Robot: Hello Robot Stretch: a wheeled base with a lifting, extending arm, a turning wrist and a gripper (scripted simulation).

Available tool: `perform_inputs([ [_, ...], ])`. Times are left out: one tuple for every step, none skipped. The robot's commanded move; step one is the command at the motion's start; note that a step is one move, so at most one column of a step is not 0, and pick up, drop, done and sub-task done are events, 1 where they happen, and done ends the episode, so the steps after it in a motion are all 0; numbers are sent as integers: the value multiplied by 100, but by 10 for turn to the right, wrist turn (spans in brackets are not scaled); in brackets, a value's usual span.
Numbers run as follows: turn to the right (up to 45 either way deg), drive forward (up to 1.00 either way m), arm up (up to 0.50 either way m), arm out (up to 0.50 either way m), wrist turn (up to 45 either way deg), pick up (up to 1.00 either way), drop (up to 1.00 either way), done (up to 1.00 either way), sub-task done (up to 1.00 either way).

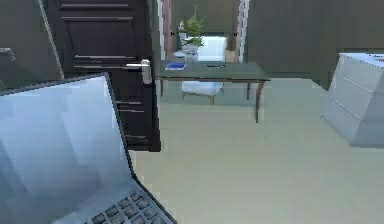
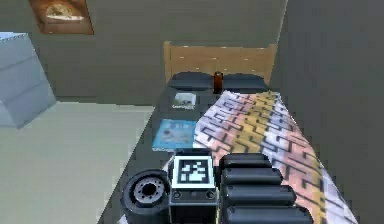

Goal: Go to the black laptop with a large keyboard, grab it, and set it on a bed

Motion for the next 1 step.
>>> perform_inputs([
  [-450,0,0,0,0,0,0,0,0],
])
